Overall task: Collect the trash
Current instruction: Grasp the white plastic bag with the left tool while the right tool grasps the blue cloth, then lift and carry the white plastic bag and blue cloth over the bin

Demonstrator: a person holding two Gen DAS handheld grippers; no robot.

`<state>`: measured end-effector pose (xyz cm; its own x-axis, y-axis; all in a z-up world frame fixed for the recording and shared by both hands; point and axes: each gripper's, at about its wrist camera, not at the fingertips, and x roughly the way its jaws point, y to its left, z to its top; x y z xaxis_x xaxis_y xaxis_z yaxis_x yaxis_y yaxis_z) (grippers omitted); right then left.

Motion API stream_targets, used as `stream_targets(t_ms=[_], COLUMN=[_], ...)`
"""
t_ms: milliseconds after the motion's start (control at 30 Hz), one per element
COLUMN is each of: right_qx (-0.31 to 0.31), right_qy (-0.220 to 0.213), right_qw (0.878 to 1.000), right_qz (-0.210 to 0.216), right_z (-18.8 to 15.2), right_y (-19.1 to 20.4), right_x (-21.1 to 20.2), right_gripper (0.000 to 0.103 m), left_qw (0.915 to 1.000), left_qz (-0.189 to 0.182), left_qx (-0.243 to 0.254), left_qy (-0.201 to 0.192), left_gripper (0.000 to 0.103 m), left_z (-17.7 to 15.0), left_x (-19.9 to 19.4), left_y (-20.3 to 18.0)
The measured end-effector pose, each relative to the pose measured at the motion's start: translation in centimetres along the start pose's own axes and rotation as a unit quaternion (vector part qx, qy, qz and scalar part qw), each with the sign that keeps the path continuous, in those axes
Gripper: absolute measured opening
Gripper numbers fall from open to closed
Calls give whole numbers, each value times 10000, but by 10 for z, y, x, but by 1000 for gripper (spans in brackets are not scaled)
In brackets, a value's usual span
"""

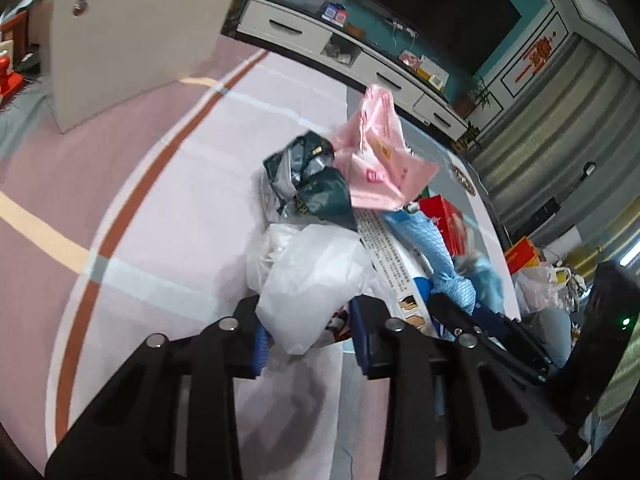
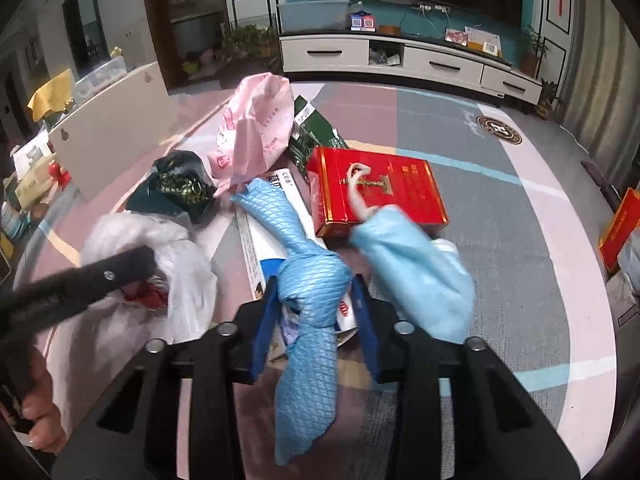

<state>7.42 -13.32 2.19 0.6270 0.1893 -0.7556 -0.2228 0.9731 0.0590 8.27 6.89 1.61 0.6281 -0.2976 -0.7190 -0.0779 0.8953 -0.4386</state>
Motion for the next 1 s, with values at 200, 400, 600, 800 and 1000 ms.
stream_targets(t_ms=[200, 400, 600, 800, 1000], right_qx=[114, 234, 349, 396, 592], right_qy=[-46, -292, -621, -911, -1084], right_qw=[9998, 9989, 9969, 9946, 9922], right_qz=[137, 271, 340, 286, 155], right_z=[0, 3, 5, 4, -4], right_y=[-4, -9, -12, -17, -22], right_x=[-11, -38, -70, -103, -128], right_gripper=[34, 34, 34, 34, 34], left_qw=[9993, 9981, 9962, 9919, 9895], left_qz=[25, 91, 108, 300, 98], left_qx=[183, 178, 234, 359, 422], left_qy=[-334, -582, -834, -1184, -1375], left_gripper=[32, 32, 32, 32, 32], left_z=[-1, -2, -4, -6, -6], left_x=[-30, -60, -85, -110, -132], left_y=[-12, -16, -20, -25, -33])
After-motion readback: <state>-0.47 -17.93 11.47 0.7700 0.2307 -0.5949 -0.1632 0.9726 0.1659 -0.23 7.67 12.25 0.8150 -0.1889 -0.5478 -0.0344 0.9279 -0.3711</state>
